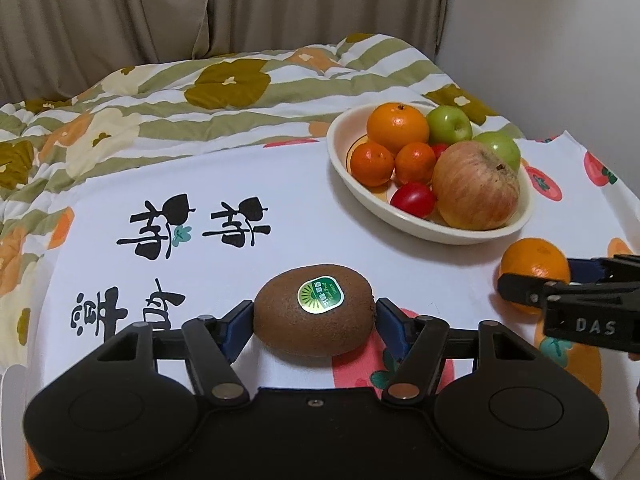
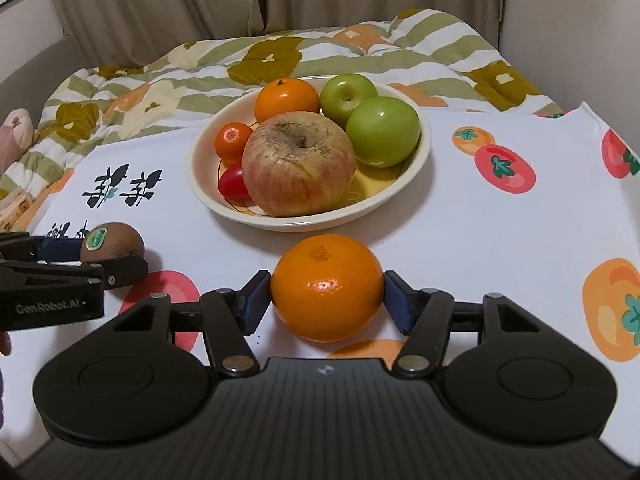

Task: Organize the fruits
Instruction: 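Close the left tool on the kiwi while the right tool grips the large orange, then carry the kiwi into the bowl with the left tool while the right tool carries the orange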

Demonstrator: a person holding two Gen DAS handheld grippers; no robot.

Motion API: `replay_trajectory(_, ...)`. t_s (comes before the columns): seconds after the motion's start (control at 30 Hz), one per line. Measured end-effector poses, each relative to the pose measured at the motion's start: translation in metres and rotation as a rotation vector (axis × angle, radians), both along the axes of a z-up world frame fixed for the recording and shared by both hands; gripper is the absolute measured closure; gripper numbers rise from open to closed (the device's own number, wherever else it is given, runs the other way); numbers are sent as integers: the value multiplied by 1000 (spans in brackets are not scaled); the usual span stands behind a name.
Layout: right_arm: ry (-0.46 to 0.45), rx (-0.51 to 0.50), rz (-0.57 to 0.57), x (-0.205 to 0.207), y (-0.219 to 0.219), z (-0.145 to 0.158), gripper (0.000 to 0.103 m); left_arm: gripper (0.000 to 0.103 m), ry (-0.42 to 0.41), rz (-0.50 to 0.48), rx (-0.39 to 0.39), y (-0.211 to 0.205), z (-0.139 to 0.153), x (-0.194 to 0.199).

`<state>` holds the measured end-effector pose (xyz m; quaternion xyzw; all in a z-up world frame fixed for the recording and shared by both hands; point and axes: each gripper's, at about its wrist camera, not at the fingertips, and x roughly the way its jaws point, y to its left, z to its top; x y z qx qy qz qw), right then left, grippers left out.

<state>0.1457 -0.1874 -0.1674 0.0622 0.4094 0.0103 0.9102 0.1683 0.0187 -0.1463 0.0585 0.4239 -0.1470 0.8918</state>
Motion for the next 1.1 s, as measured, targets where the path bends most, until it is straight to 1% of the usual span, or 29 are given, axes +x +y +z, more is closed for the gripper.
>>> replay_trajectory(0.27, 4, 9, 6, -1, -9, 9, 28, 33, -21, 23, -18, -6, 21, -3)
replay_trajectory(0.5, -16, 12, 4, -2, -24, 31, 28, 33, -46, 42, -29, -15, 43, -2)
replay_trajectory(0.67, -43, 8, 12, 6, -38, 52, 28, 33, -65, 55, -31, -25, 58, 6)
replay_trajectory(0.9, -78, 10, 42, 34, -57, 76, 28, 33, -89, 70, -21, -45, 74, 31)
replay_trajectory(1.1, -95, 16, 84, 68, -70, 83, 28, 33, -94, 80, -1, -62, 72, 68)
